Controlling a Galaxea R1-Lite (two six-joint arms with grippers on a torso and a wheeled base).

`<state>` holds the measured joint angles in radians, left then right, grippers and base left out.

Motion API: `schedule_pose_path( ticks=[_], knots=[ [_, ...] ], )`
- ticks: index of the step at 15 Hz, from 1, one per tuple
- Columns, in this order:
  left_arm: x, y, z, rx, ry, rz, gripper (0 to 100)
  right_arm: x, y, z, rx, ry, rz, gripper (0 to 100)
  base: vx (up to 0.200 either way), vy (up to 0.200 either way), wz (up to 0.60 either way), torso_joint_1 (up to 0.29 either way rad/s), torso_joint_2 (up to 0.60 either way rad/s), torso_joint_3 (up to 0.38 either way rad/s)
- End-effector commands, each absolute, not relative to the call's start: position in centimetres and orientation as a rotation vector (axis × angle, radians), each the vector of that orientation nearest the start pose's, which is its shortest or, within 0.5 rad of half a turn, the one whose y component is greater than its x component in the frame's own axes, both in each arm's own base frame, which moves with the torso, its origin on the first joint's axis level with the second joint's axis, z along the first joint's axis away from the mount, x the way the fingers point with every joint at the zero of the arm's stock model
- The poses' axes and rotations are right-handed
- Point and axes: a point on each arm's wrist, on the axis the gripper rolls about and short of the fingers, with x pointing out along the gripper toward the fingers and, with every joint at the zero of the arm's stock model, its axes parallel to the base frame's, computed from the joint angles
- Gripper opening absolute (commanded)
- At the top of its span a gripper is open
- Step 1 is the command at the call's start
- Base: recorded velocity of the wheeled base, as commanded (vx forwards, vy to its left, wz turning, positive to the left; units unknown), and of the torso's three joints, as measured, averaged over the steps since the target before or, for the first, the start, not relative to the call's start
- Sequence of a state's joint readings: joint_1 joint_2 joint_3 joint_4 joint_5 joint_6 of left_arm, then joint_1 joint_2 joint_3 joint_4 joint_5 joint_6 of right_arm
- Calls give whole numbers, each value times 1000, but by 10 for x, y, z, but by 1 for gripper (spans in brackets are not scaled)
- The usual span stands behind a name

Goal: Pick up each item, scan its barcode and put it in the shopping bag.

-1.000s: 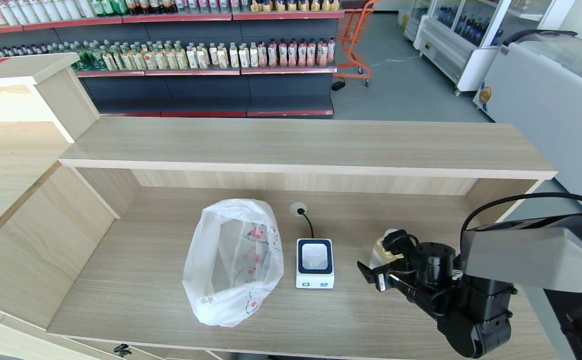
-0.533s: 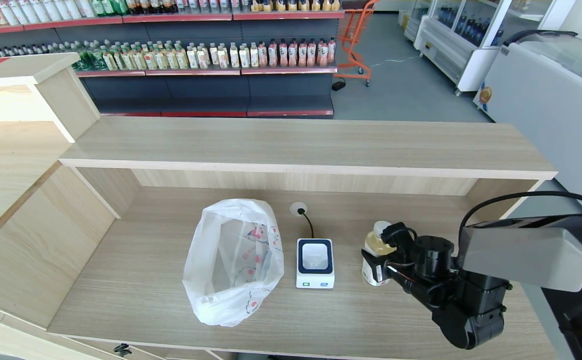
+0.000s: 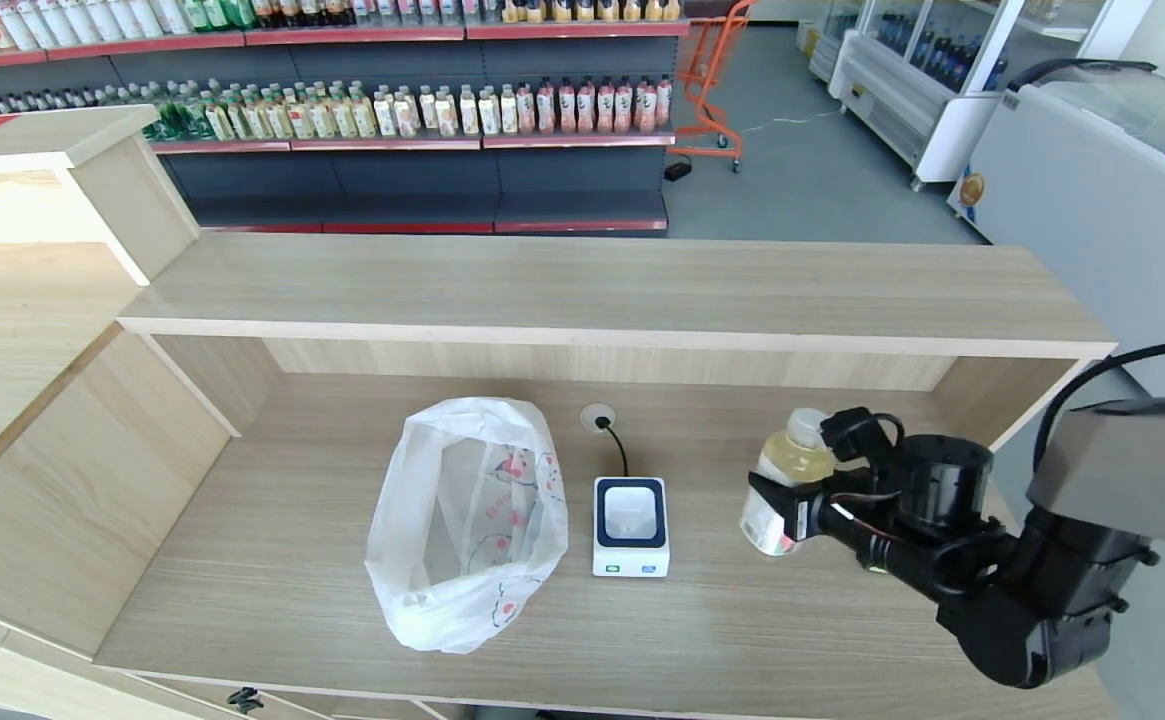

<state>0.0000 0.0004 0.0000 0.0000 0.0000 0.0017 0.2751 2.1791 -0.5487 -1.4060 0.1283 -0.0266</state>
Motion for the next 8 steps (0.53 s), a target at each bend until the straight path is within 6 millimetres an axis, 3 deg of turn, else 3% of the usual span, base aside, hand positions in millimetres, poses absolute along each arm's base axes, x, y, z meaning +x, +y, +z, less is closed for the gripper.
schedule_pose_path(
  ticks=[1,2,3,5,8],
  knots=[
    [-23,0,75,2,0,0,100,242,58,169,80,150,571,0,0,0,0,0,0,0],
    [-23,0,76,2,2,0,100,222,52,193,93,165,672,0,0,0,0,0,0,0],
    [-23,0,76,2,2,0,100,215,49,206,97,154,732,0,0,0,0,0,0,0],
    [-23,0,76,2,2,0,100,207,49,213,127,164,805,0,0,0,0,0,0,0],
    [-23,0,75,2,0,0,100,216,61,212,161,204,1004,0,0,0,0,0,0,0]
  ],
)
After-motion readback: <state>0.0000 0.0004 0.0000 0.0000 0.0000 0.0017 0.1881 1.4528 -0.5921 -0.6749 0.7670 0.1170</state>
